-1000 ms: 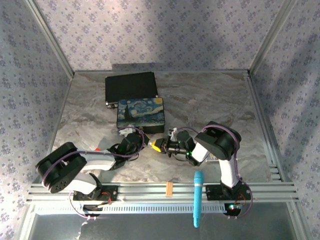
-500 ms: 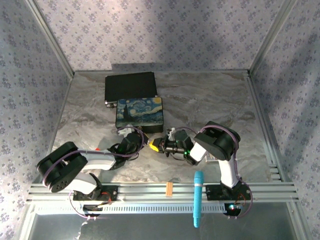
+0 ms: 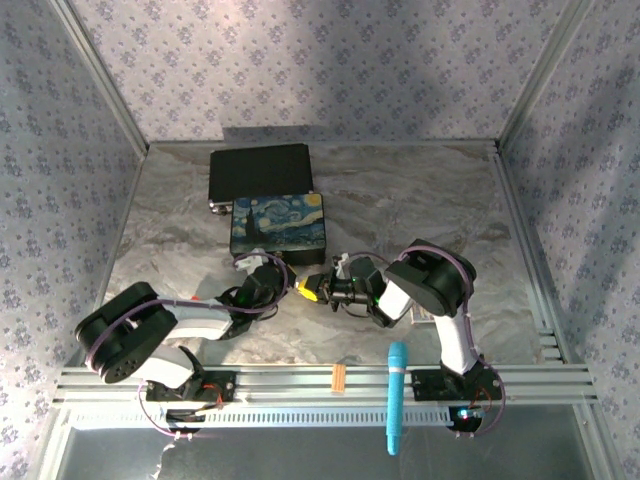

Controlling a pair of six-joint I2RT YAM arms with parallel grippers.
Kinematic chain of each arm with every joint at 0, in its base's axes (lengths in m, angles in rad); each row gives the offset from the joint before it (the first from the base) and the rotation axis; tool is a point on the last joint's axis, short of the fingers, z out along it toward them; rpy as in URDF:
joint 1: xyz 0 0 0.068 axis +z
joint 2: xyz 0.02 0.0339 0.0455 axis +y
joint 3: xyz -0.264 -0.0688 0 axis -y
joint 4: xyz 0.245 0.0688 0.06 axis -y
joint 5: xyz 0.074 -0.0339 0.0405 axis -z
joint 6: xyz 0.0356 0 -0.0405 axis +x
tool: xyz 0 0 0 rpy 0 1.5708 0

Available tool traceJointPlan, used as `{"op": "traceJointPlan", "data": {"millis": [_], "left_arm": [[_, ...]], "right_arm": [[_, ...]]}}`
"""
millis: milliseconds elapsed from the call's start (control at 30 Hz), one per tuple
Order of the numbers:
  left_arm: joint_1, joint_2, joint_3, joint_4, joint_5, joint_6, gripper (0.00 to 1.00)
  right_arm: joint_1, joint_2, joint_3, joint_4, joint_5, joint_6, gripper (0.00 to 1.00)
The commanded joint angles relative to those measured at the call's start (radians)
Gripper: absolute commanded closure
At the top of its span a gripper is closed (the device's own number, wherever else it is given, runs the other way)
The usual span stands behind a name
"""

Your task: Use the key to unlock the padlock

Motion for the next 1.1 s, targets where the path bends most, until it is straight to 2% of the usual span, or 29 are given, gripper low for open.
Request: {"op": "traceJointPlan", "data": {"millis": [0,267,600,1067], "left_arm": [[-0.051,-0.017,0.038,0.09,0.222,-0.019,1.0],[-0.052,-0.018,0.04,0.103,0.276,-0.038,1.0],[-0.051,-0.018,0.048,0.101,0.316,-0.02,1.0],[-0.054,-0.017,0.065,0.016,0.296,0.028,1.0]], "right_arm": [[-0.019,0.025,0.041,0.067,0.092,-0.035,1.0],[-0.08,0.048,0.054,0.068,0.001,-0.085,1.0],[-0.108,0.079,0.042,0.066,-0.05,-0.125,1.0],[-0.145,0.087,-0.001,0.068,-0.067,-0.171,1.0]]}}
